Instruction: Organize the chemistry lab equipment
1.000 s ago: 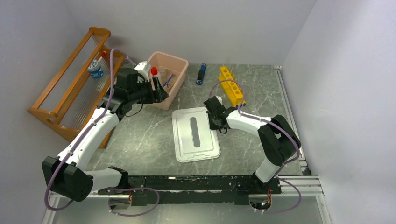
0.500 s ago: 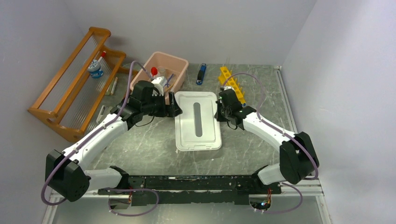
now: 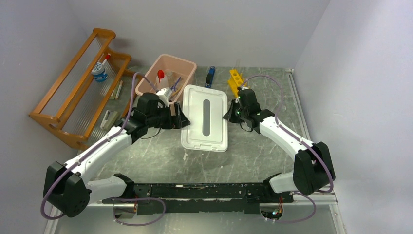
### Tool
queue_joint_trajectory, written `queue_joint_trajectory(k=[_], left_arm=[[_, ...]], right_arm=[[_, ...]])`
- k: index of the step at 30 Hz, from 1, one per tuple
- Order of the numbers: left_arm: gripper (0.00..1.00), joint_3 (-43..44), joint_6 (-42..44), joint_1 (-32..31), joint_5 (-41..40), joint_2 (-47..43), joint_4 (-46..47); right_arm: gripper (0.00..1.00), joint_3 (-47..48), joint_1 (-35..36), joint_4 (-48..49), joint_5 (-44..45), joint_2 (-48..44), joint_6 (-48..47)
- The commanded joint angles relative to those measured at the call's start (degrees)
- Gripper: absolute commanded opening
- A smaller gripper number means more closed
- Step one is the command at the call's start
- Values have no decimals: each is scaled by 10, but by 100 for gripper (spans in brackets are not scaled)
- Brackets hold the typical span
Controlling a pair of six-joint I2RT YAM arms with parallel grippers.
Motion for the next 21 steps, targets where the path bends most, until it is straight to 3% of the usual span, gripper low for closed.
queue_joint_trajectory(k=[1, 6, 12, 18, 21], left_arm=[[87, 20, -5, -4, -21, -22, 12], [81, 44, -6, -4, -56, -24, 5], [87, 136, 4, -2, -152, -28, -18], [89, 273, 50, 11, -314, 25, -104], [90, 320, 72, 55, -308, 52, -124]], right_arm=[[0, 33, -11, 22, -26, -9, 49], [0, 75, -11, 5, -12, -3, 87], [0, 136, -11, -16, 12, 34, 137], [0, 214, 6, -37, 46, 95, 187], [0, 263, 24, -44, 70, 130, 208]])
